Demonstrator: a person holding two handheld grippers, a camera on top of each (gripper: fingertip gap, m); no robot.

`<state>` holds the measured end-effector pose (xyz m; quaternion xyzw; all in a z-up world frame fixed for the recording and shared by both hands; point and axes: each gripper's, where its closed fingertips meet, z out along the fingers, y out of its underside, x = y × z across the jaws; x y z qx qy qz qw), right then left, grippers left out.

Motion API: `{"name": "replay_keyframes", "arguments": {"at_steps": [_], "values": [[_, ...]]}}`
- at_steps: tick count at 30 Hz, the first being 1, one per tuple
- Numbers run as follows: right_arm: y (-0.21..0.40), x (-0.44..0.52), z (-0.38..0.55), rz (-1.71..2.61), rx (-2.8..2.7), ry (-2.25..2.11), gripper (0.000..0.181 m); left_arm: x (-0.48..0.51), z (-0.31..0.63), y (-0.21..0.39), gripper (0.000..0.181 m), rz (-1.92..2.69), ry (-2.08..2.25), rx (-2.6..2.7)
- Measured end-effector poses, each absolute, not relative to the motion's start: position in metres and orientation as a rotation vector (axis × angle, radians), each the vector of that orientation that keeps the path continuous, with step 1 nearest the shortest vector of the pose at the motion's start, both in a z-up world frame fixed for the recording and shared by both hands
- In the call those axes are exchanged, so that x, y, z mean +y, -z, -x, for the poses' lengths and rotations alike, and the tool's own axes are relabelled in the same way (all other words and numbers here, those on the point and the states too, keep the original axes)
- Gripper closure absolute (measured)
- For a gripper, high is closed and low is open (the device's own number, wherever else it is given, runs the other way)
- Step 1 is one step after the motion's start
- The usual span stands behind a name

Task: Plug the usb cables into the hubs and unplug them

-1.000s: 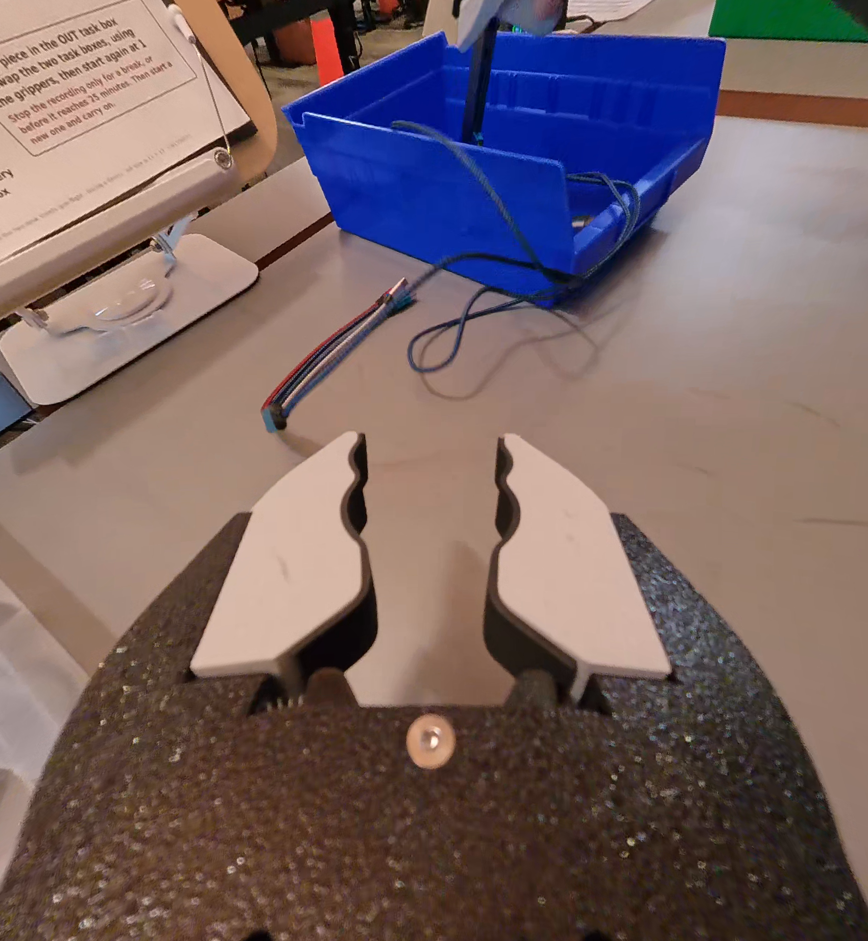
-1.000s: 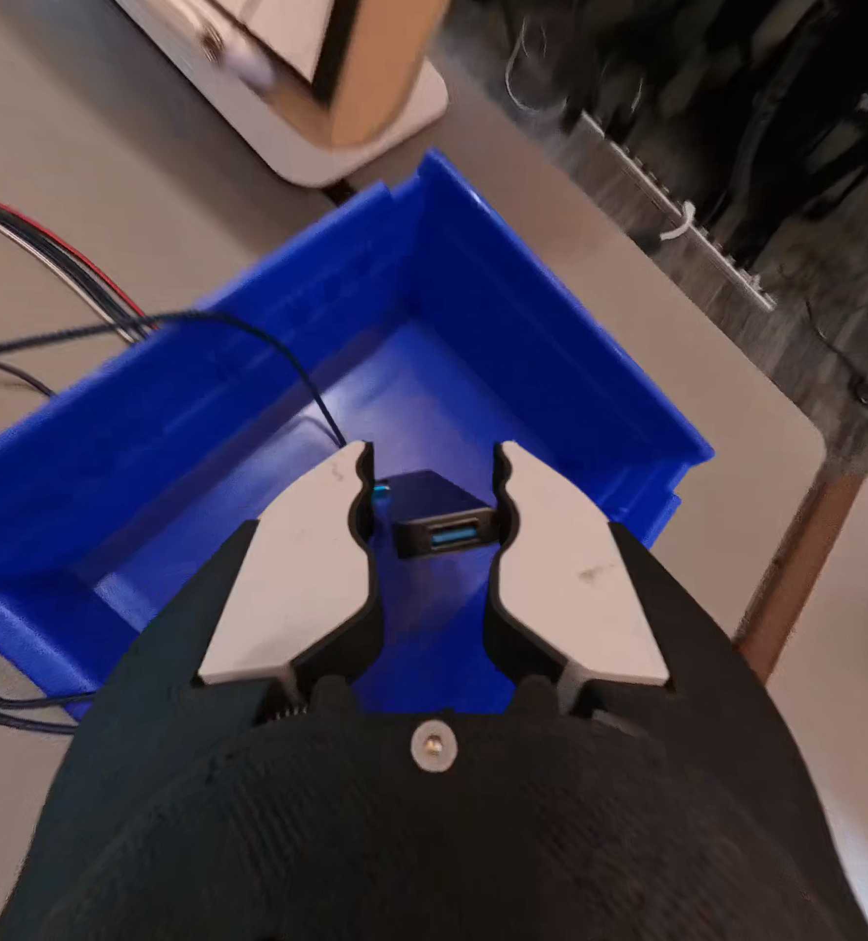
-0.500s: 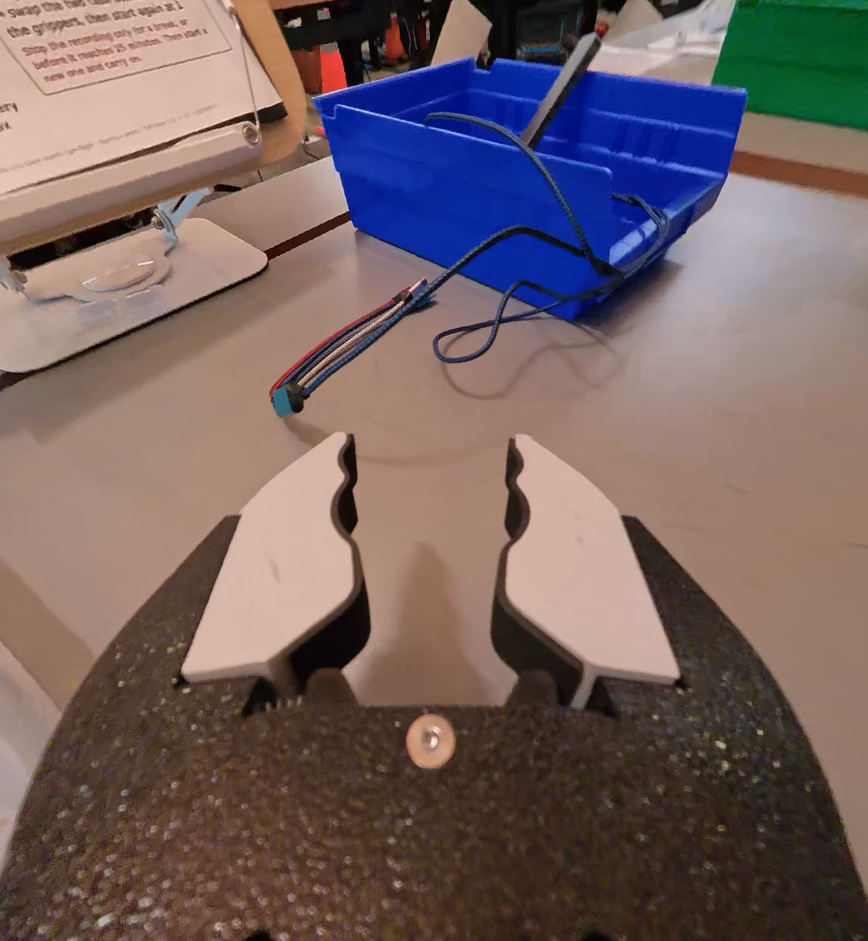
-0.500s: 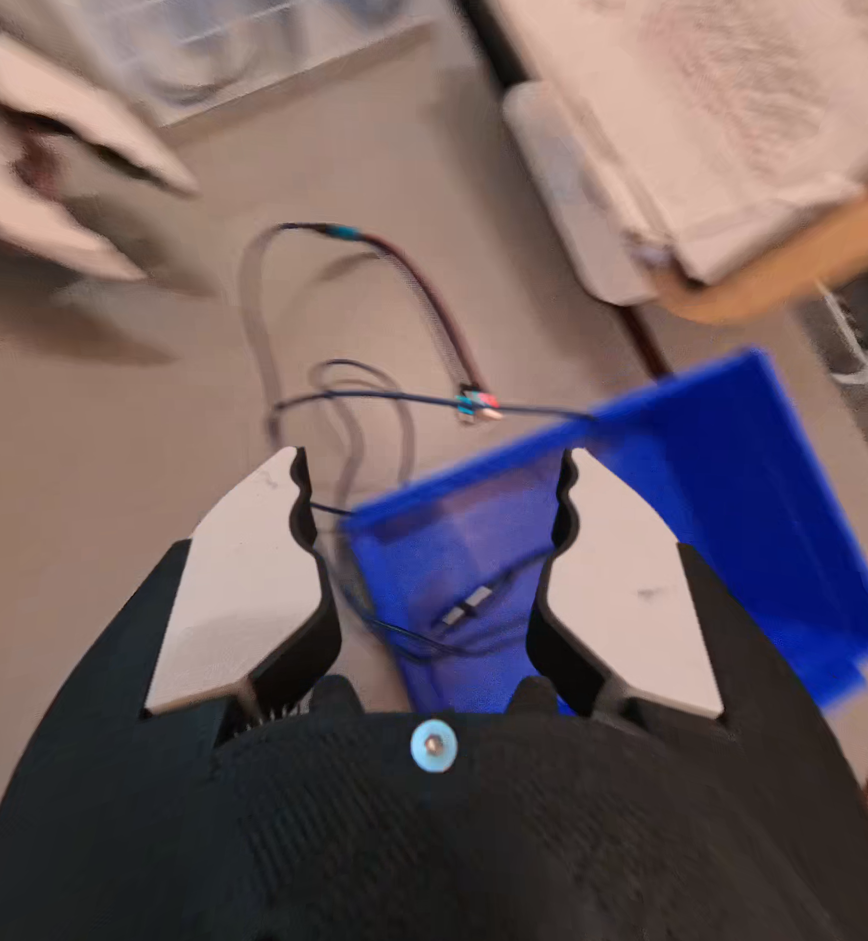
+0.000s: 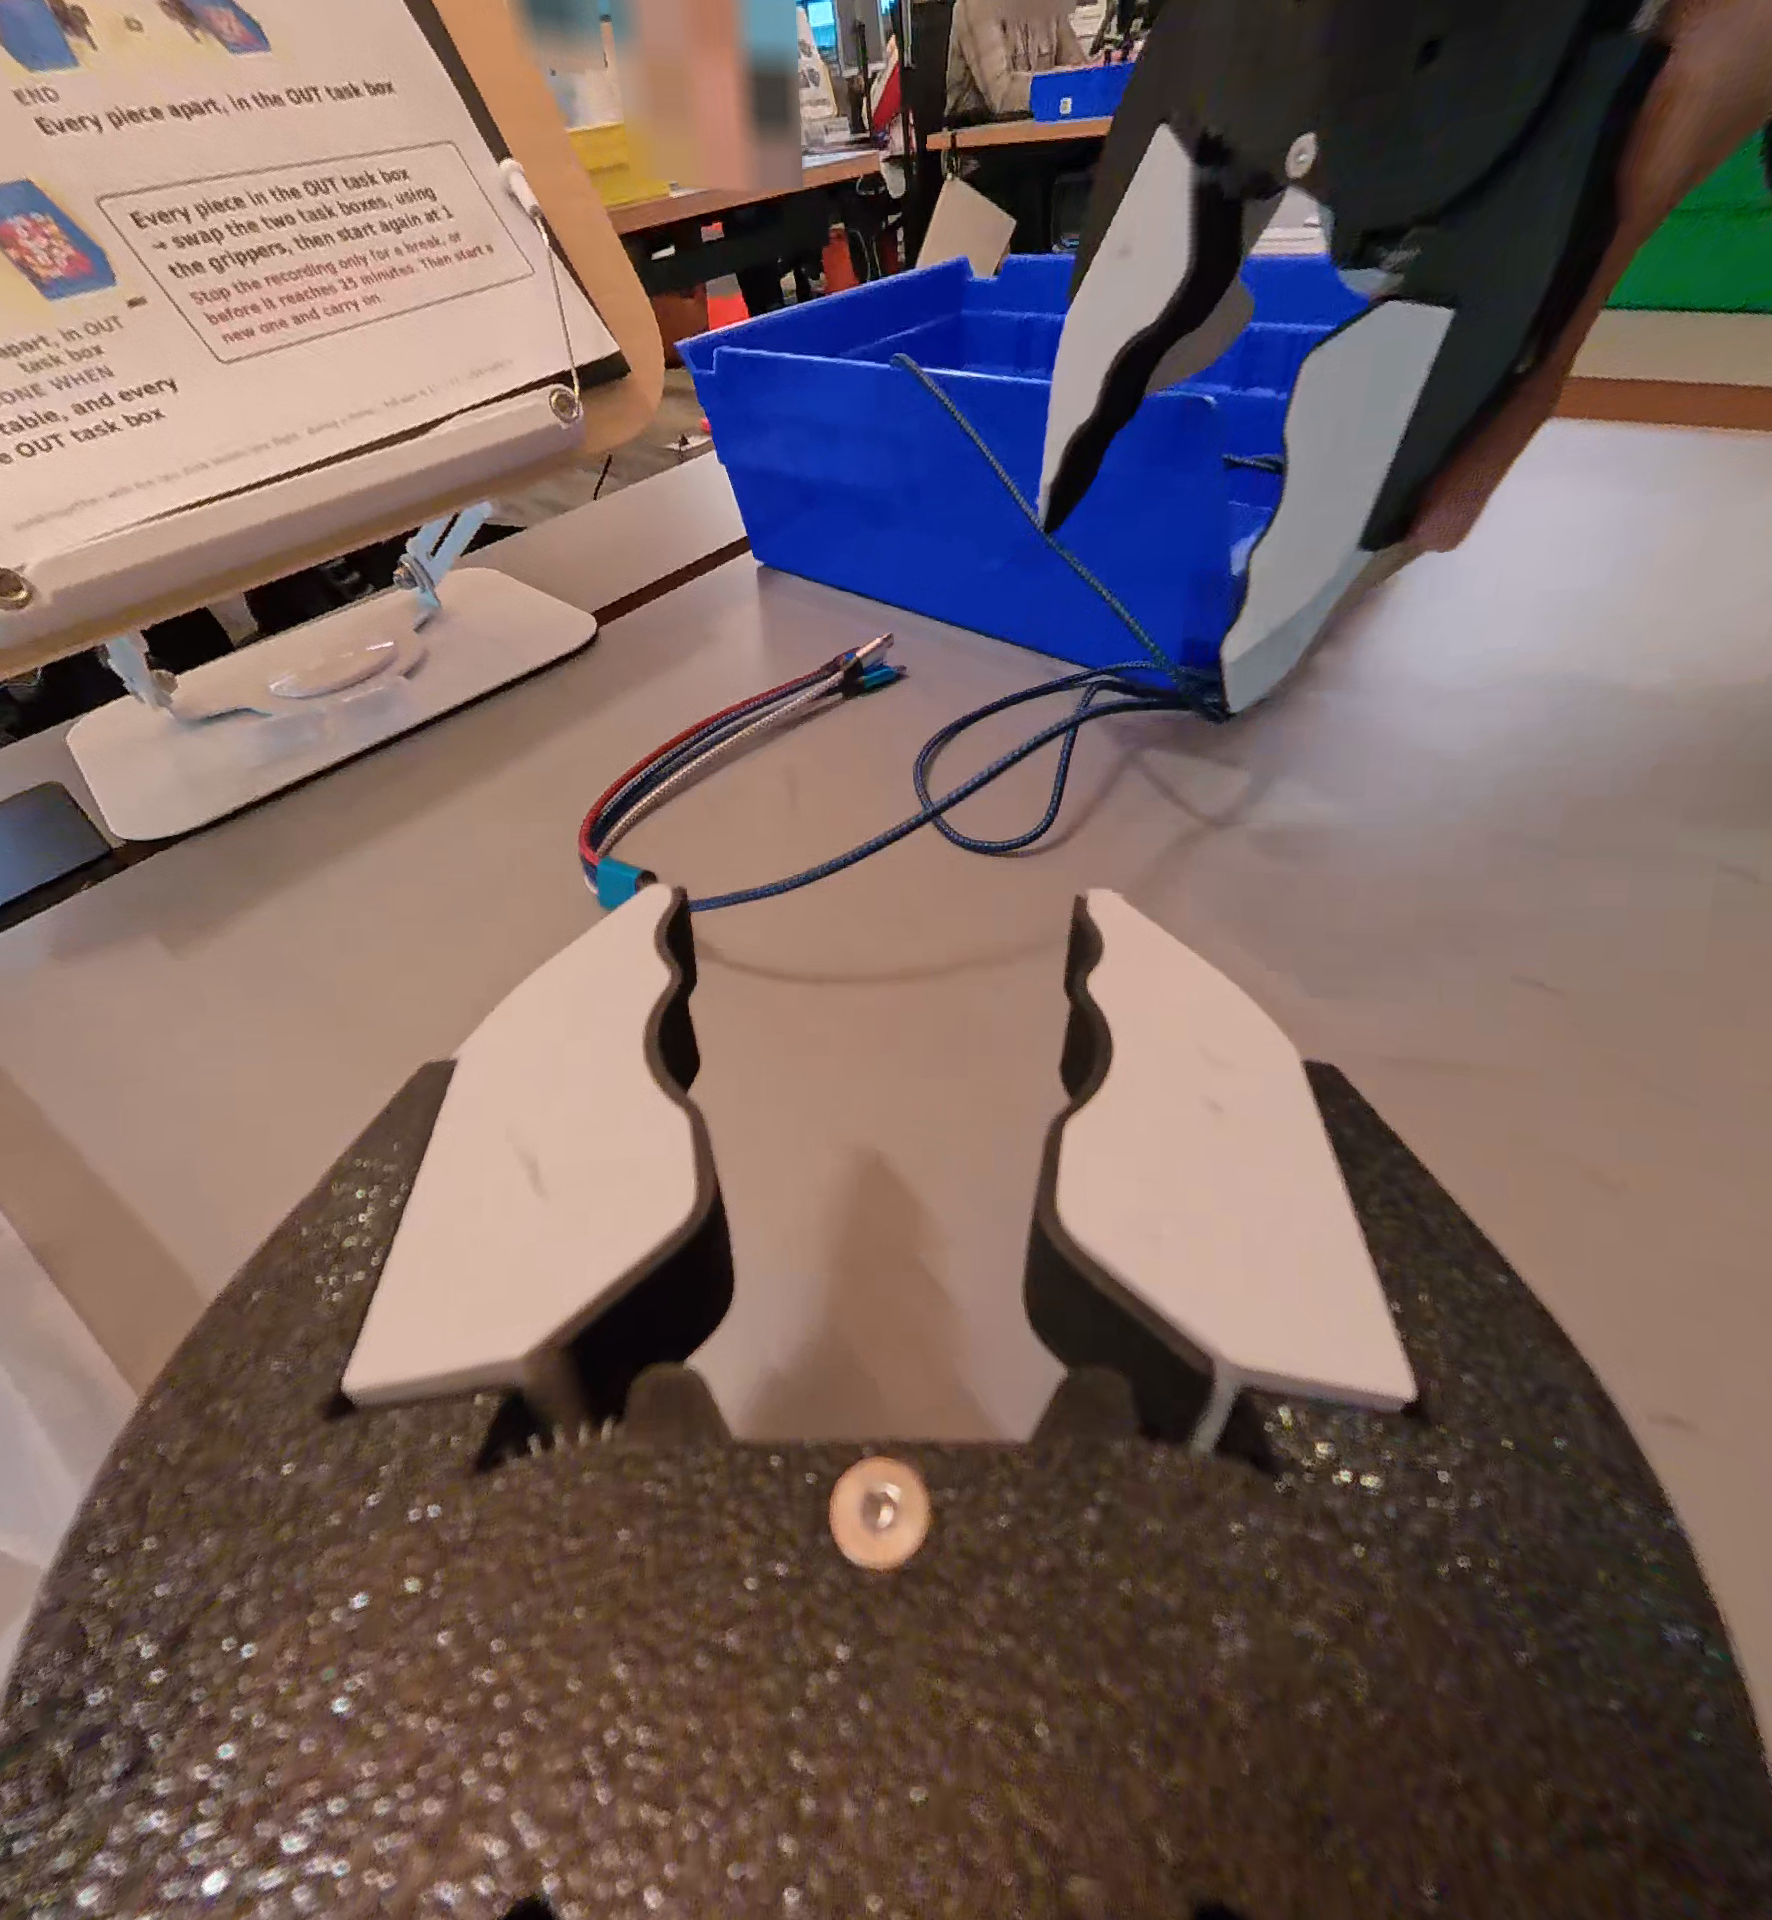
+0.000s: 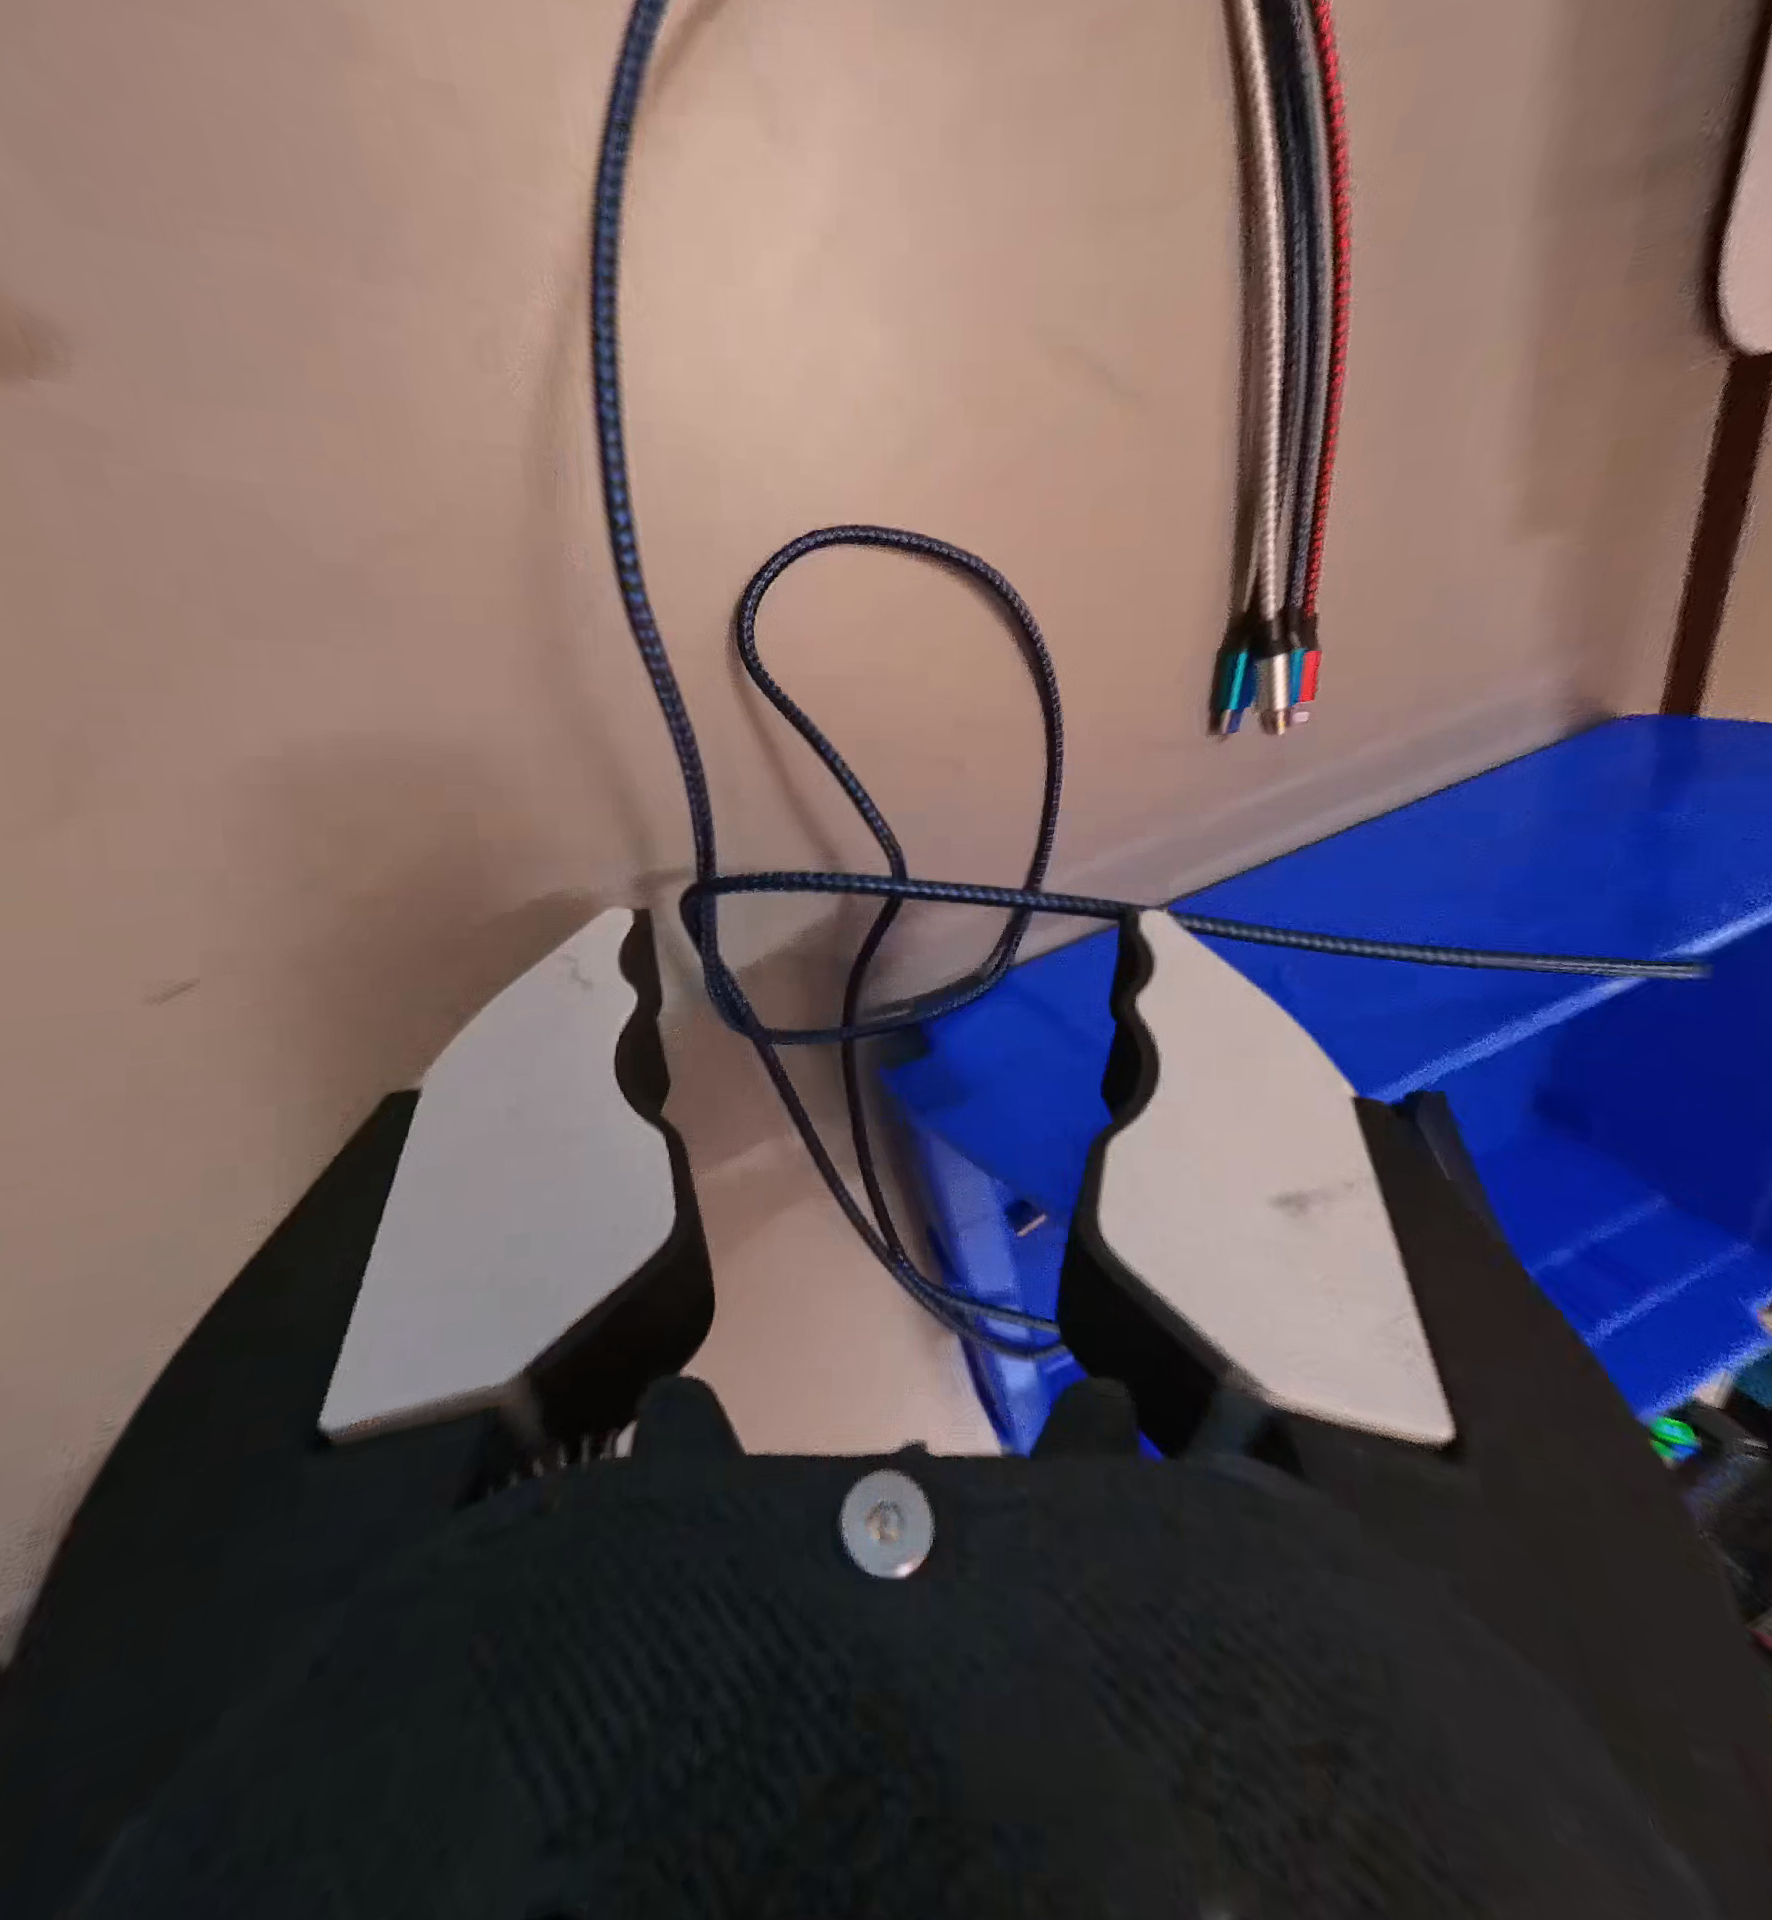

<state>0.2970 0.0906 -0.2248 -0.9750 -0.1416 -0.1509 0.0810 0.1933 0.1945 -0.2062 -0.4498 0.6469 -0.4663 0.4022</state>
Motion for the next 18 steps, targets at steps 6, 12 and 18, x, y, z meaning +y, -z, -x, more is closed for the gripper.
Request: {"name": "replay_keyframes", "arguments": {"at_steps": [6,12,18], "values": [[0.227,0.087,-0.280,2.918,-0.444,0.363,0.087,0.188,-0.185,0.197,0.115,1.034,1.202,1.610],[0.218,0.069,-0.260,2.952,-0.474,0.223,0.088,0.191,-0.179,0.190,0.116,1.020,1.257,1.565],[0.226,0.079,-0.269,2.920,-0.352,0.330,0.096,0.196,-0.175,0.185,0.117,1.047,1.325,1.516]]}}
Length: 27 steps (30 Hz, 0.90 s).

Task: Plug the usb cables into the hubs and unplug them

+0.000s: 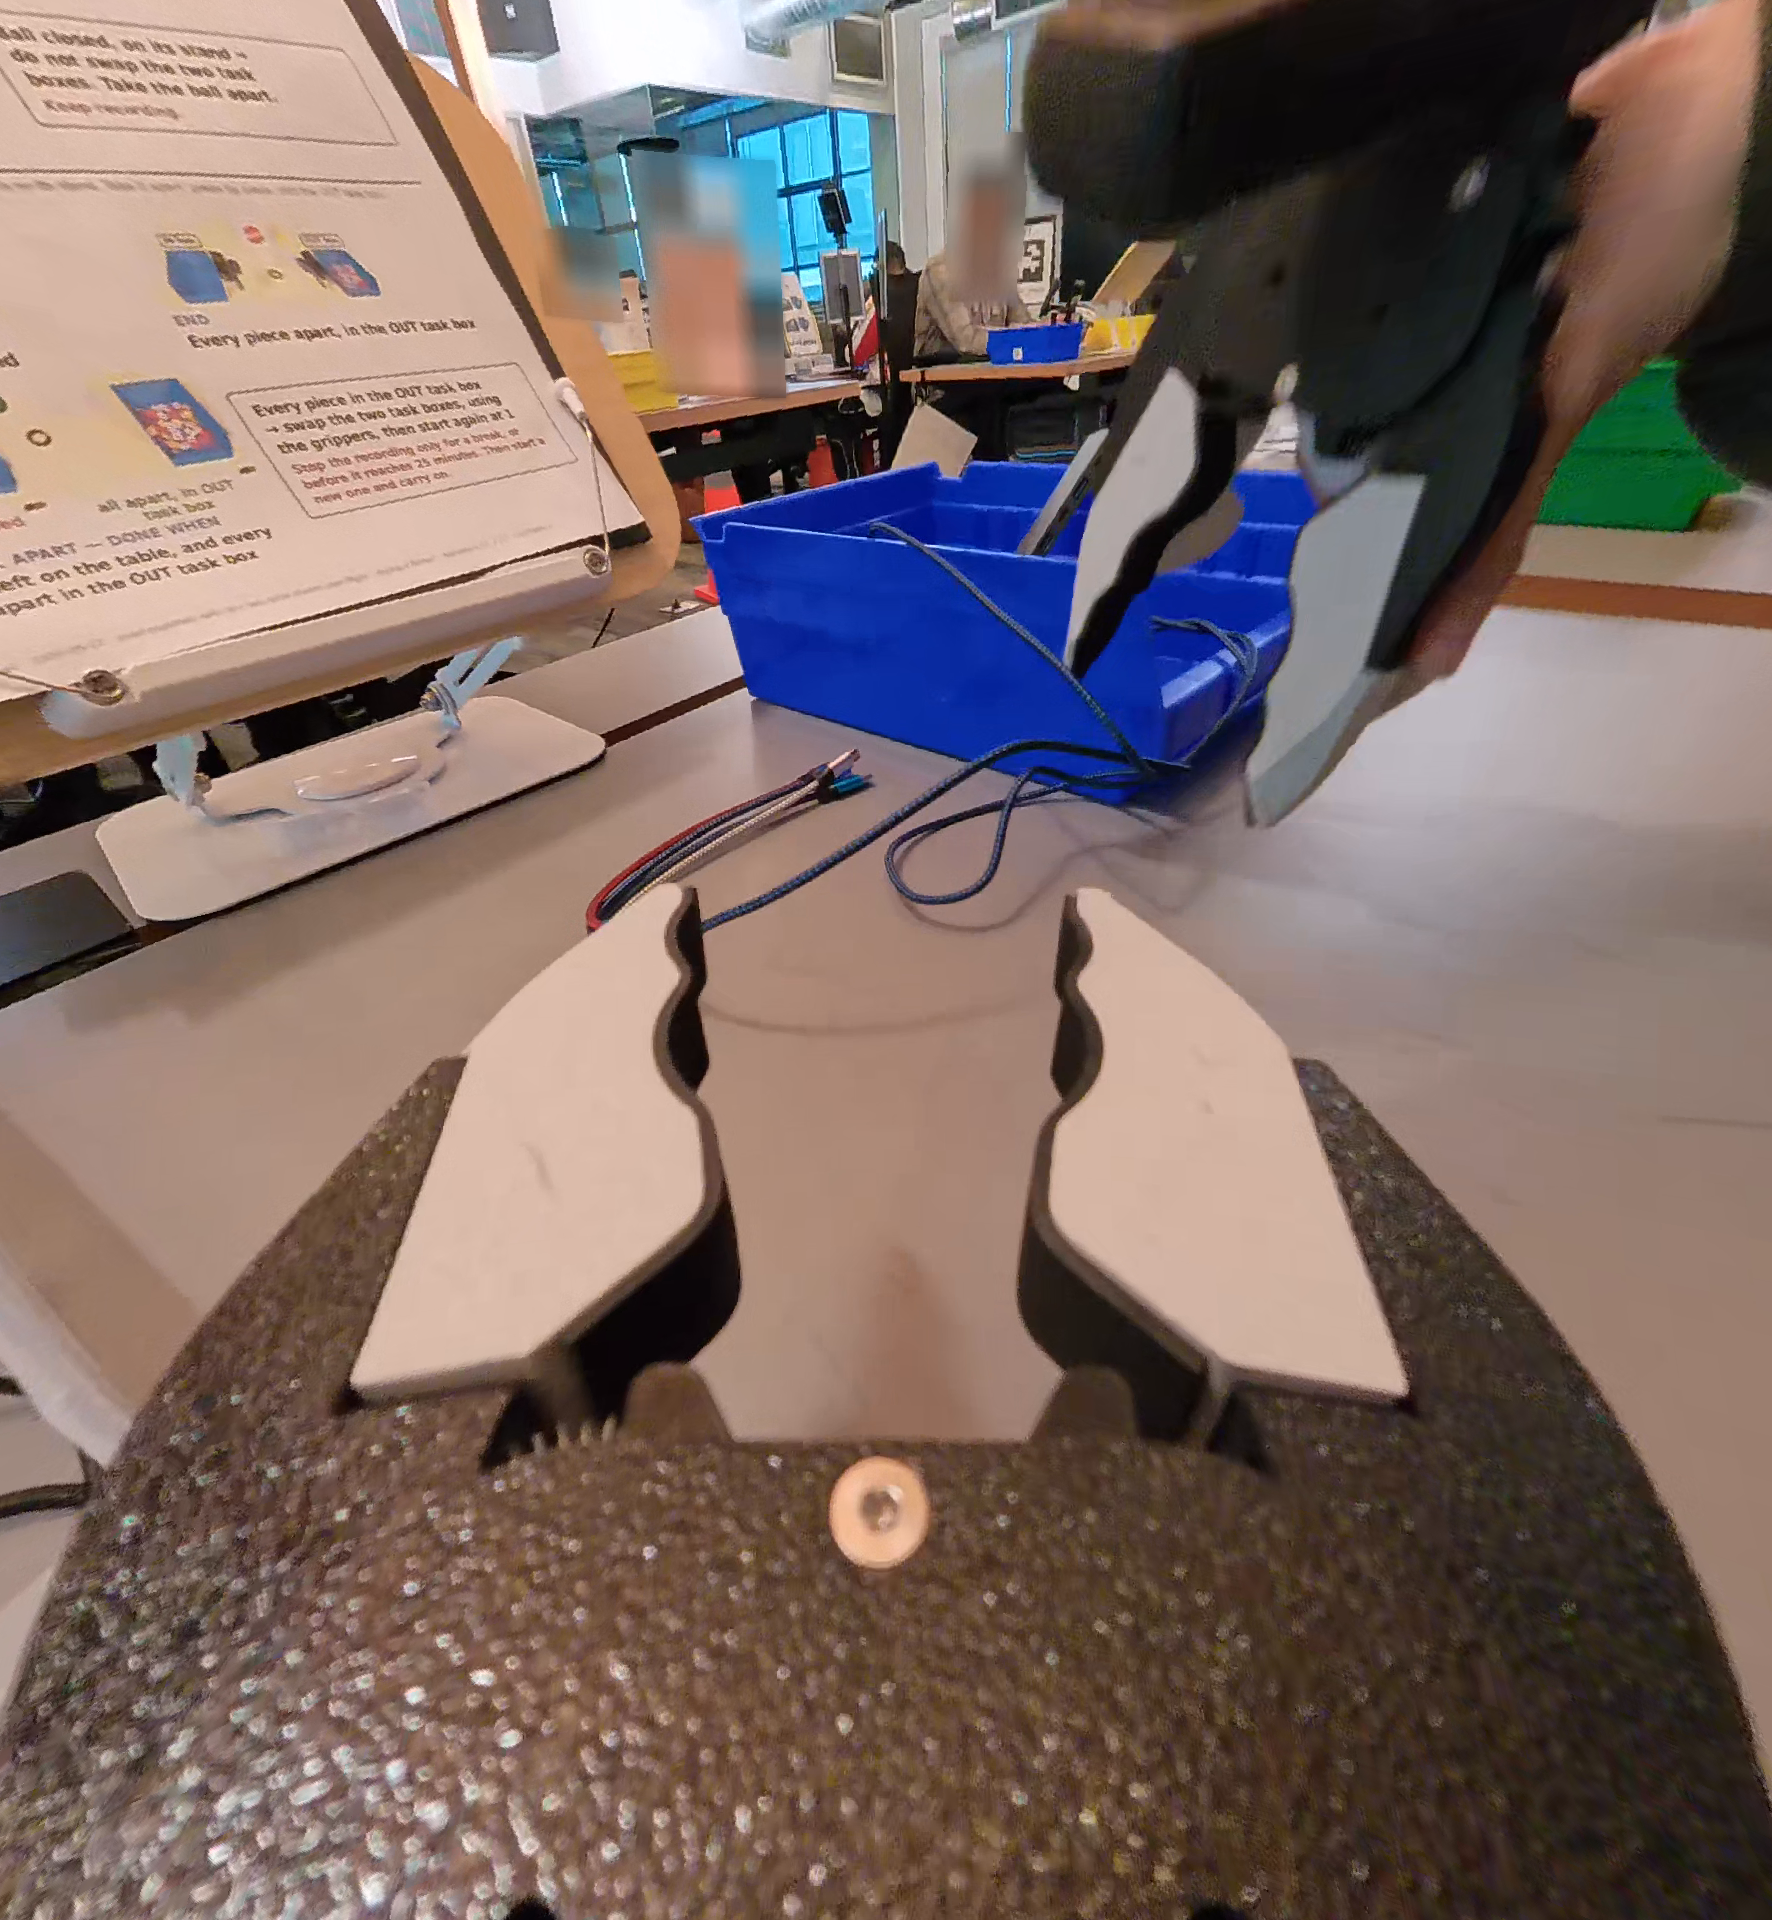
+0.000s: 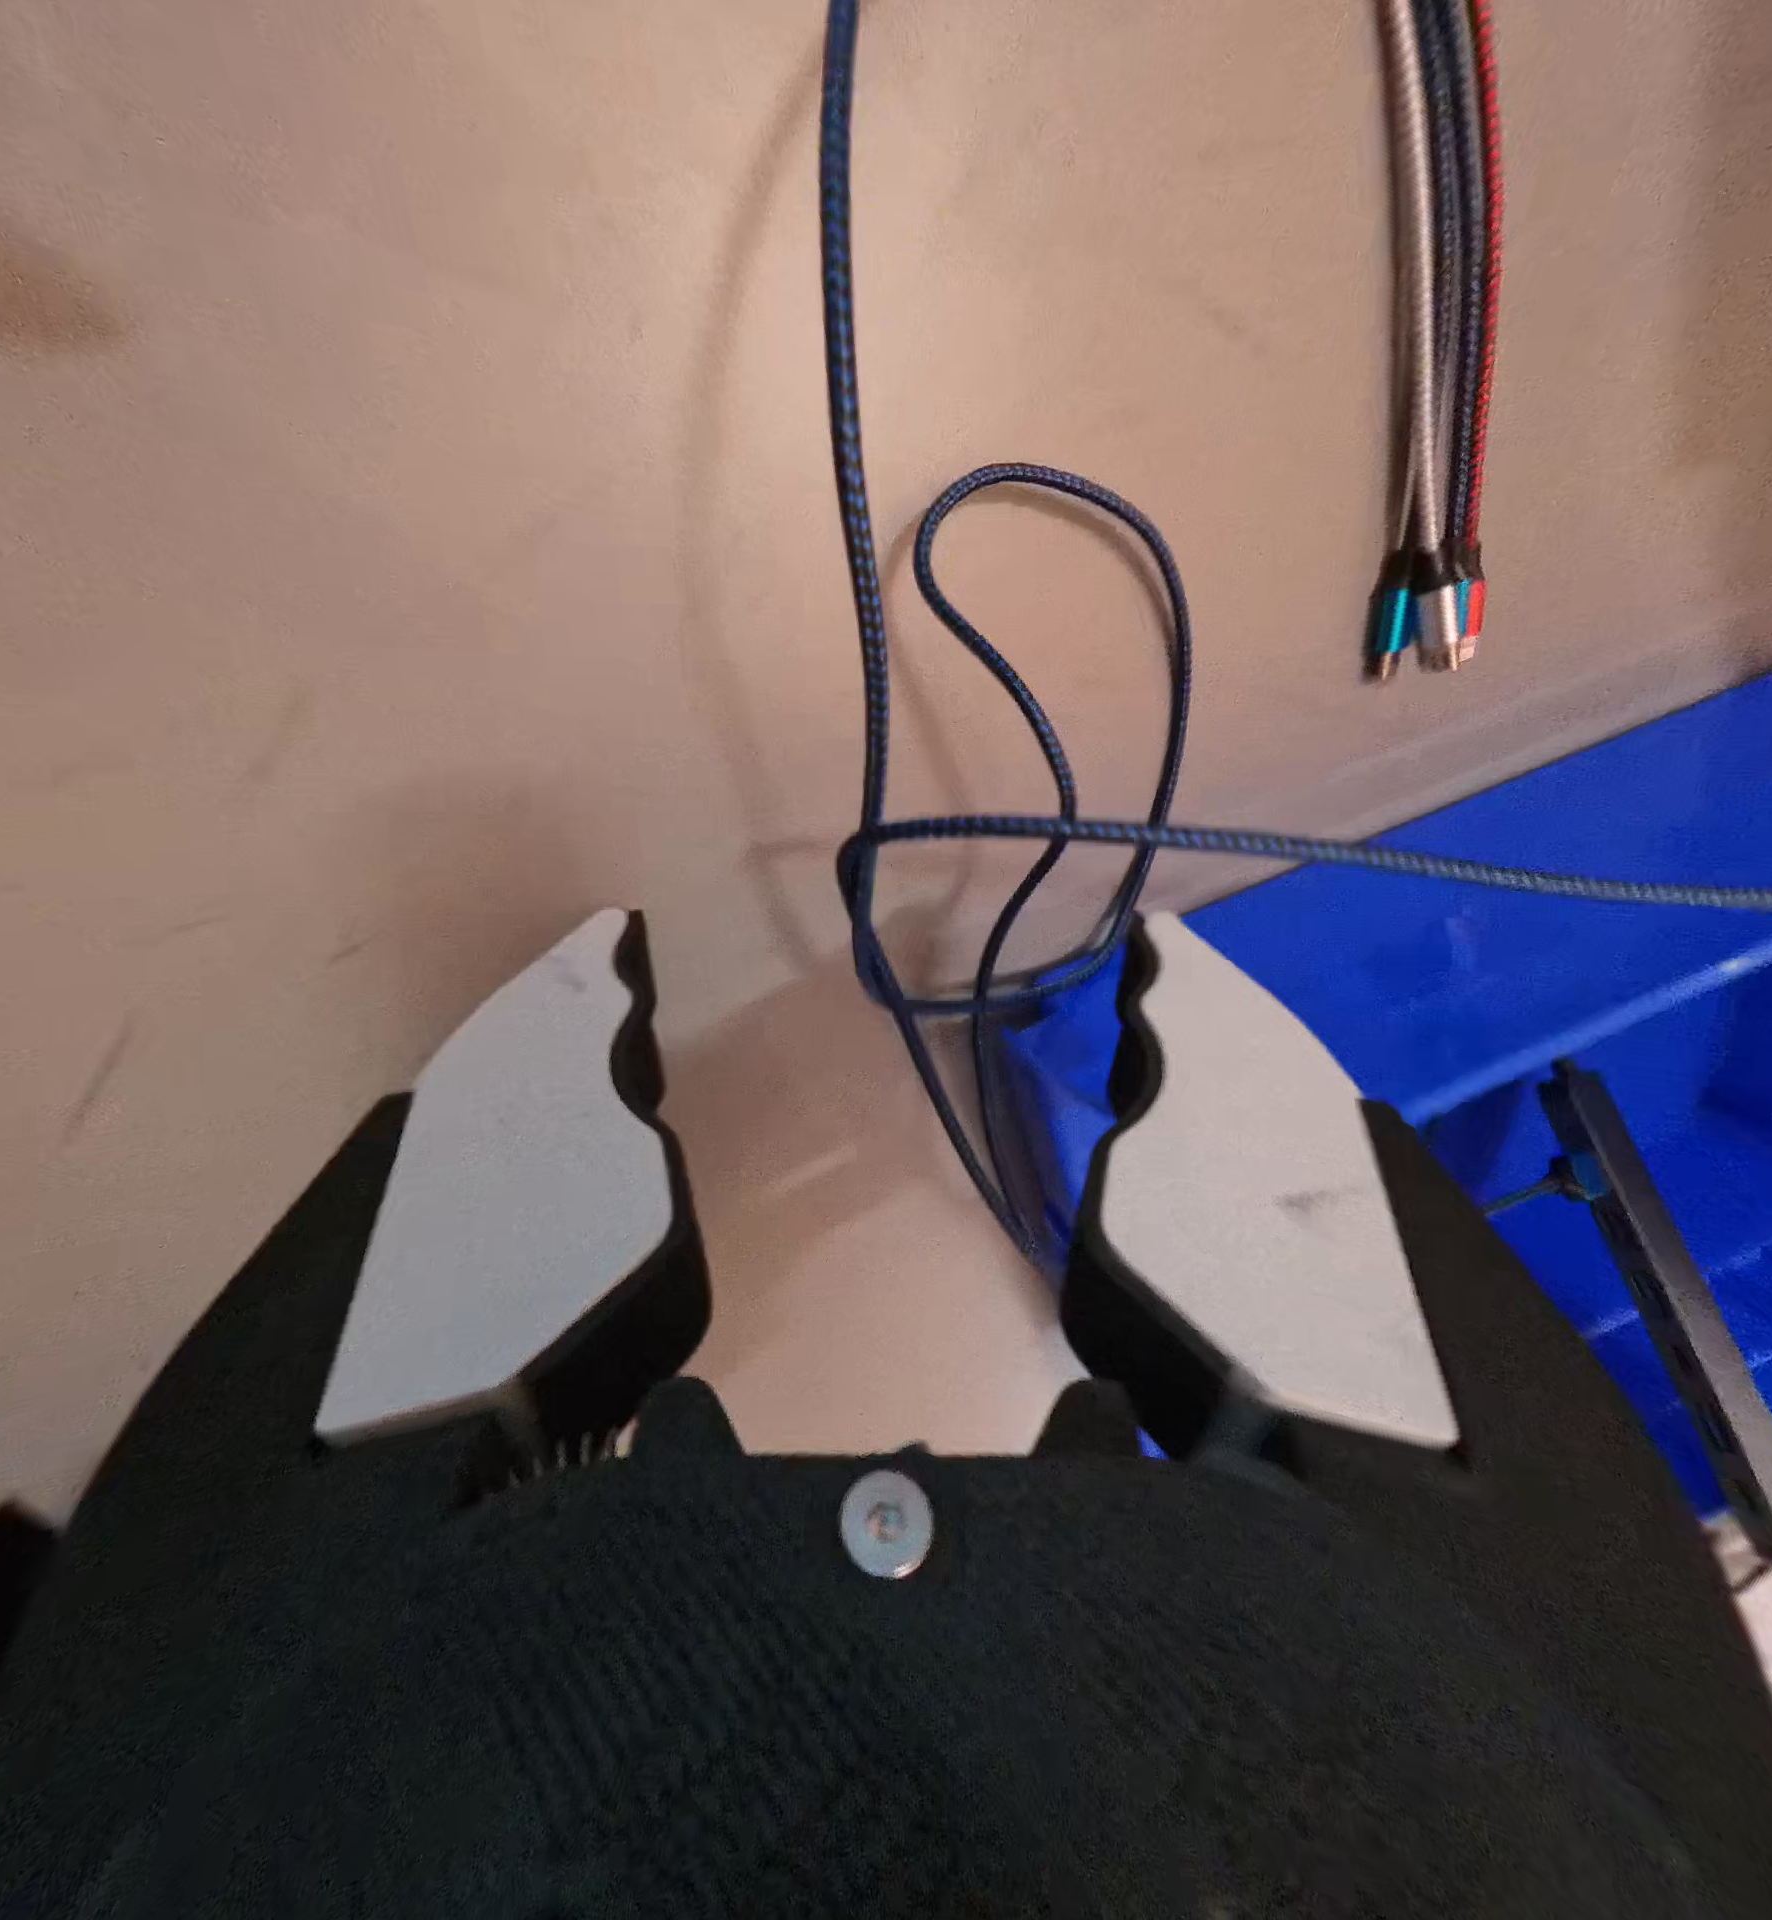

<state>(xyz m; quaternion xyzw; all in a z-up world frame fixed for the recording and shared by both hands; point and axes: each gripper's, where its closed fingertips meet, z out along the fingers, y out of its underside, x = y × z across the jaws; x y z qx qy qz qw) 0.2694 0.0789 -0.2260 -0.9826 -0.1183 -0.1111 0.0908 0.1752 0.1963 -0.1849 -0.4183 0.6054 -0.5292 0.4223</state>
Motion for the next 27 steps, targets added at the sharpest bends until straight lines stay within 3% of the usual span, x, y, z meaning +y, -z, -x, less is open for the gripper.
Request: {"name": "replay_keyframes", "arguments": {"at_steps": [3,5,9,10,12,13,14,17,21,27], "values": [[0.246,0.085,-0.278,2.938,-0.366,0.434,0.102,0.195,-0.175,0.184,0.118,1.047,1.342,1.514],[0.247,0.087,-0.292,2.944,-0.381,0.594,0.127,0.195,-0.174,0.184,0.118,1.044,1.340,1.514],[0.252,0.094,-0.297,2.936,-0.492,0.759,0.123,0.197,-0.174,0.185,0.119,1.049,1.334,1.513],[0.257,0.091,-0.300,2.975,-0.523,0.785,0.136,0.197,-0.174,0.184,0.119,1.052,1.338,1.511],[0.264,0.089,-0.308,3.007,-0.529,0.846,0.141,0.198,-0.174,0.184,0.120,1.057,1.345,1.509],[0.266,0.090,-0.311,3.008,-0.495,0.863,0.165,0.198,-0.174,0.184,0.120,1.057,1.347,1.507],[0.268,0.088,-0.312,3.019,-0.447,0.848,0.178,0.198,-0.173,0.184,0.120,1.059,1.349,1.504],[0.258,0.091,-0.317,2.939,-0.373,0.889,0.178,0.200,-0.173,0.183,0.121,1.068,1.358,1.494],[0.198,0.100,-0.311,2.726,-0.260,0.859,0.178,0.202,-0.172,0.182,0.124,1.075,1.376,1.480],[0.046,0.081,-0.363,2.289,0.044,0.962,0.178,0.200,-0.172,0.183,0.125,1.068,1.362,1.496]]}}
